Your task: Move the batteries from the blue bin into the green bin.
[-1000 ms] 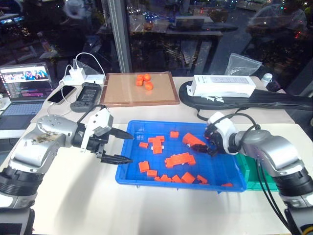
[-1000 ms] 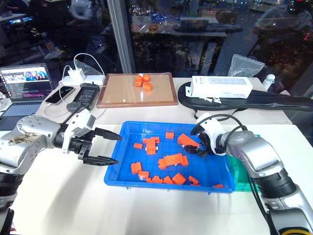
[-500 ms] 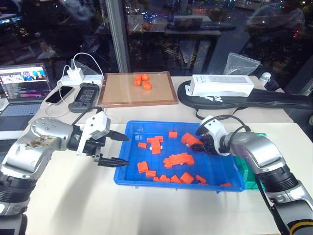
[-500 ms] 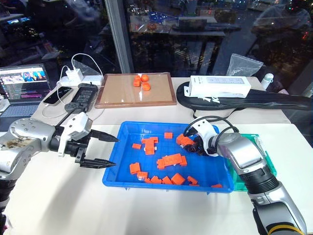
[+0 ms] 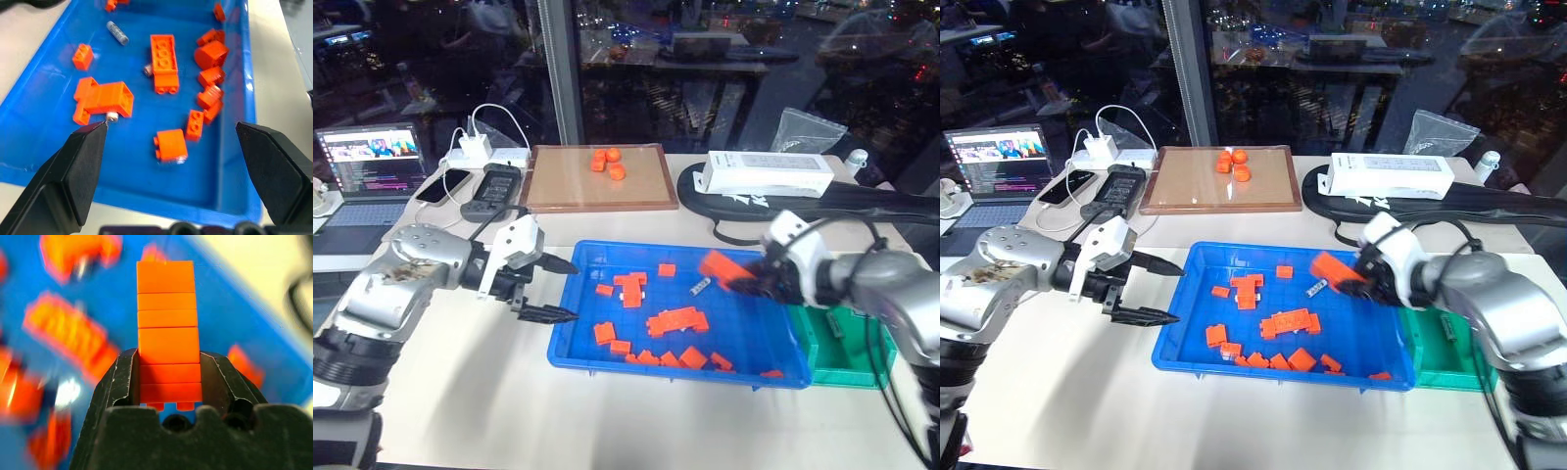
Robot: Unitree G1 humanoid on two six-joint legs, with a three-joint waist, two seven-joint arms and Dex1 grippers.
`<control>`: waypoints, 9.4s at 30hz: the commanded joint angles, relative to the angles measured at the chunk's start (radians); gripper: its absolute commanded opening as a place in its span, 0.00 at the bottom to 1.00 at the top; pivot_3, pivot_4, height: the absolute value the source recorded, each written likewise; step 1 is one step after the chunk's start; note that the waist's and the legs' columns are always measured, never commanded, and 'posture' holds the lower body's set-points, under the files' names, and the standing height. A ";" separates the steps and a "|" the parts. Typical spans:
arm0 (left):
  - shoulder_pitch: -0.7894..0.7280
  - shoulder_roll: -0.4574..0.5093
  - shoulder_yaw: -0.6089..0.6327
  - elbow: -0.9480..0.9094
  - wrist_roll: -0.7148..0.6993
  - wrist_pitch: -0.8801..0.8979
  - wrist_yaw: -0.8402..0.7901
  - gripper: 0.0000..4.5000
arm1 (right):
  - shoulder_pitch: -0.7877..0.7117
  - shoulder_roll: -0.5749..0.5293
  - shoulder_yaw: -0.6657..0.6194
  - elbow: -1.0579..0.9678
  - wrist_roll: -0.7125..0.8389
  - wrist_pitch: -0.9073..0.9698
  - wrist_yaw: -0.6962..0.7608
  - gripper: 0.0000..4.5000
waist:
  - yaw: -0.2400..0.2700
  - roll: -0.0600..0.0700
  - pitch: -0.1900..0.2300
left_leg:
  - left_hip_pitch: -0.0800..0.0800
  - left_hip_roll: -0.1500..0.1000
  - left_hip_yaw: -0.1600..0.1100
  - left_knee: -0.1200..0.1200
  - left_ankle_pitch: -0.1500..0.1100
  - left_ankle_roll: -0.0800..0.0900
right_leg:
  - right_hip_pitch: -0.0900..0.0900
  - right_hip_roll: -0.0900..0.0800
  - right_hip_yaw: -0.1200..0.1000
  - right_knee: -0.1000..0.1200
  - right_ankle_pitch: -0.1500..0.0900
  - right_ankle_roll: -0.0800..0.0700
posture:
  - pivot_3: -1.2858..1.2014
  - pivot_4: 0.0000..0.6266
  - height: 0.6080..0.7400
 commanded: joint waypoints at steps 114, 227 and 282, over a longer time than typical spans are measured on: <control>-0.014 -0.051 0.057 -0.041 -0.040 0.012 0.029 1.00 | -0.351 0.341 0.423 0.388 -0.430 -0.681 0.382 0.99 | -0.015 0.005 -0.004 | 0.000 0.000 -0.001 0.005 0.000 0.000 | 0.001 0.004 0.000 0.006 0.000 0.000 | 0.52 0.24 1.00; -0.098 -0.106 -0.001 0.073 0.002 -0.047 -0.034 1.00 | -0.176 -0.054 0.023 0.696 -0.438 -0.732 0.451 0.96 | -0.028 0.005 -0.002 | 0.006 -0.001 0.000 0.002 0.000 0.000 | 0.001 0.004 0.003 0.013 -0.004 -0.003 | 0.52 0.24 1.00; 0.308 0.188 0.318 -0.309 -0.193 0.181 0.169 1.00 | -0.795 0.932 0.485 1.430 -0.696 -1.159 0.353 0.67 | -0.030 0.000 0.000 | 0.014 0.001 0.001 -0.001 0.001 -0.003 | 0.001 0.003 -0.002 0.018 -0.006 -0.007 | 0.52 0.24 1.00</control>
